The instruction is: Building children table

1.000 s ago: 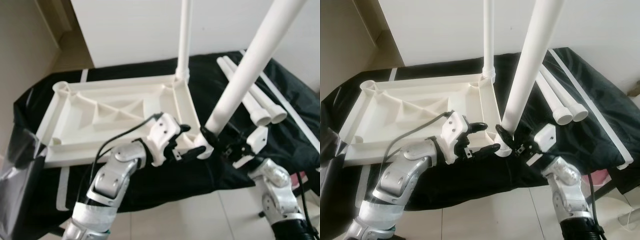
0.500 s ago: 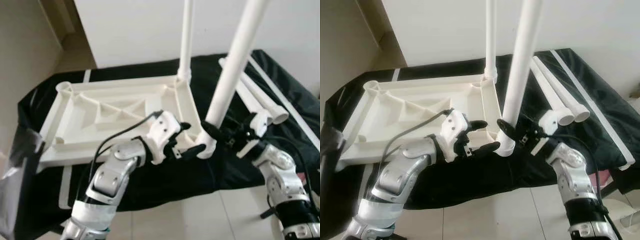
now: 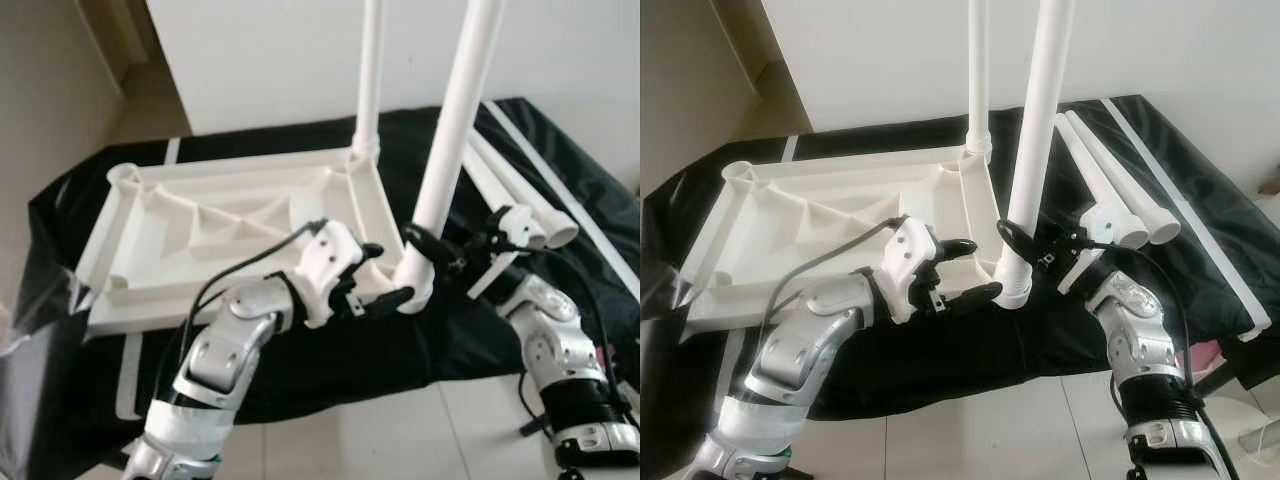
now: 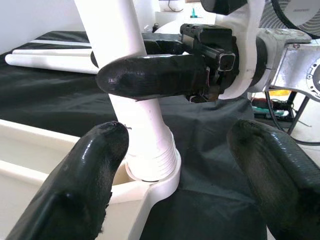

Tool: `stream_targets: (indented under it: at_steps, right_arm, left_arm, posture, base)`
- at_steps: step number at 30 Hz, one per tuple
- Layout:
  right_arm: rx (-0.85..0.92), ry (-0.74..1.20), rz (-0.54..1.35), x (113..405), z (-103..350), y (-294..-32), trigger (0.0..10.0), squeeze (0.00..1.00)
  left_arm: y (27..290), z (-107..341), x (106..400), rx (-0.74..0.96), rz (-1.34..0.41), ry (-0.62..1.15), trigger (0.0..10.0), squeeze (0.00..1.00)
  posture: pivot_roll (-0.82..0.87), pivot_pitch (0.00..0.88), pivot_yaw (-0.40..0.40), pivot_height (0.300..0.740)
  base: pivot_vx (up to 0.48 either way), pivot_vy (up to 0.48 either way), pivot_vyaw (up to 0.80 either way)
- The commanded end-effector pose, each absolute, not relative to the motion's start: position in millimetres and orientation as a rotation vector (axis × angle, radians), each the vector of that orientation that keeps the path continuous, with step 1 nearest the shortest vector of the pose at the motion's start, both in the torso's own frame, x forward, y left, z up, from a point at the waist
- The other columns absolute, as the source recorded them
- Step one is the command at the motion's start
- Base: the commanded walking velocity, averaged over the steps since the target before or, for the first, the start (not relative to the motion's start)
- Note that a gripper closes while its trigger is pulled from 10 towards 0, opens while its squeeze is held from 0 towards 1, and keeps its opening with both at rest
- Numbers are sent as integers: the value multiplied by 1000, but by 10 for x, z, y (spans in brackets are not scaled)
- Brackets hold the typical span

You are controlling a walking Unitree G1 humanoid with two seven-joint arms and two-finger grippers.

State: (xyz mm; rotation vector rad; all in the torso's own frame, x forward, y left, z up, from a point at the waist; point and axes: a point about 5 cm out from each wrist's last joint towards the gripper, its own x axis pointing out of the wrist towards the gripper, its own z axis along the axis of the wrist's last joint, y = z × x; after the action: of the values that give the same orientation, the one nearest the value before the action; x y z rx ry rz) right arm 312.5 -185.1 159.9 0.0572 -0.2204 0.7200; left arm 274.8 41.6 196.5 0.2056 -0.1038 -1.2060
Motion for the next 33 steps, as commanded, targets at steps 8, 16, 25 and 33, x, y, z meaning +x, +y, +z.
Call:
stream_targets:
  at_steps: [8,16,25,33]
  right_arm:
    - [13,-111,764,2906,1244,-1680,10000,0]
    - [-30,-324,731,2927,1819,-1646,10000,0]
    - [-70,-419,772,2850,2057,-1531,10000,0]
    - [-69,-456,764,2807,2150,-1432,10000,0]
  left_arm:
    - [433,2000,2764,202,-1158,-114,10000,0]
    - [419,1990,2758,201,-1163,-111,10000,0]
    - [406,1993,2757,197,-1161,-112,10000,0]
    - [425,1982,2760,197,-1151,-109,10000,0]
  posture:
    - [-55,98,75,740]
    - [-64,98,73,740]
    - [-60,98,63,740]
    - [-61,96,59,740]
  base:
    - [0,0,0]
    - [0,0,0]
    - [0,0,0]
    - [0,0,0]
